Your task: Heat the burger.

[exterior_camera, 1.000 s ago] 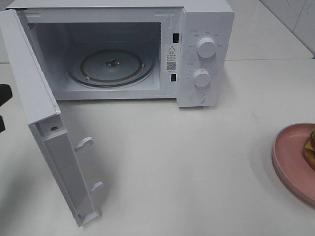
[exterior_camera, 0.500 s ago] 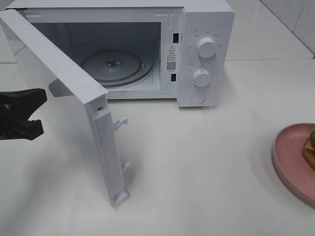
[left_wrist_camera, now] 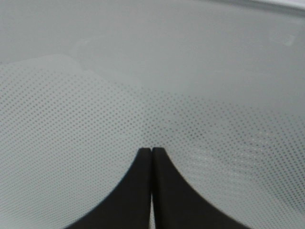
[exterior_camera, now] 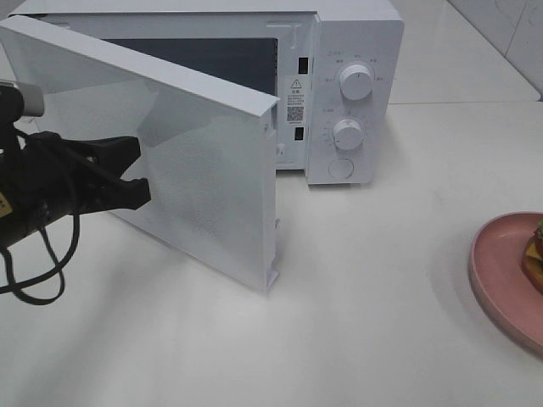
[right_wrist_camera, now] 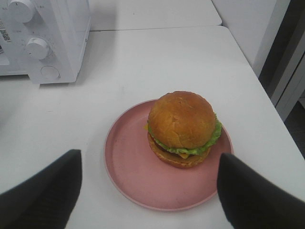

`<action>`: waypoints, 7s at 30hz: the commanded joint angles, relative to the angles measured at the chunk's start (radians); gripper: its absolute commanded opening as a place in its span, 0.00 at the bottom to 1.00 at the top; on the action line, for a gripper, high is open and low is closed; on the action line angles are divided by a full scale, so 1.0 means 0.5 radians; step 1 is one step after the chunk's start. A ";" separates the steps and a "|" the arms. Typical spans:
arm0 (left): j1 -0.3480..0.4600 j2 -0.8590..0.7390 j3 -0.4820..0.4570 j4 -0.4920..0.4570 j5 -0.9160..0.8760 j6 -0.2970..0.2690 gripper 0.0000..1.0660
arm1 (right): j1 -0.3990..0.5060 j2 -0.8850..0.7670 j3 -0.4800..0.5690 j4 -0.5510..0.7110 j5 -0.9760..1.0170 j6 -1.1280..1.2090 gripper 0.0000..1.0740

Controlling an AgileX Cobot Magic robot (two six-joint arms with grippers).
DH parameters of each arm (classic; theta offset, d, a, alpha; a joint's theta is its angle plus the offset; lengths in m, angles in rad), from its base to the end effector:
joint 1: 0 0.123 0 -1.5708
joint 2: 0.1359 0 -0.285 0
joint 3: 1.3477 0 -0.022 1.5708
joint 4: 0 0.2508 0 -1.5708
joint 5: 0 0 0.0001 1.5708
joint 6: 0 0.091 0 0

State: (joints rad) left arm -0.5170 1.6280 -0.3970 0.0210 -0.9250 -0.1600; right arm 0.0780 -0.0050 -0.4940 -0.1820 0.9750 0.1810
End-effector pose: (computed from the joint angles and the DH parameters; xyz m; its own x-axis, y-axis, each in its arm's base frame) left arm 0.2317 -0.1335 0.1637 -0.2614 -0.0203 -0.9650 0.4752 0.8675 -0.1469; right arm -0.0013 -0.0138 0.2837 -0.3648 0.0488 -0.9298 0.0903 0.9958 0.0169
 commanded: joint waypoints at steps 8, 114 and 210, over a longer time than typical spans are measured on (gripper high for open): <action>-0.180 0.156 -0.276 -0.286 -0.020 0.142 0.00 | -0.016 -0.052 0.010 0.002 -0.020 -0.026 0.71; 0.220 -0.328 -1.390 -0.656 3.860 0.486 0.92 | -0.016 -0.052 0.010 0.002 -0.020 -0.026 0.71; 1.176 -3.300 -0.238 -0.164 3.988 0.484 0.92 | -0.016 -0.046 0.010 0.002 -0.020 -0.026 0.70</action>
State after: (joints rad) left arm 0.0670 -0.0050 -0.5190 -0.0610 1.0830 0.0880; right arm 0.0780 -0.0050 -0.4940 -0.1820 0.9750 0.1810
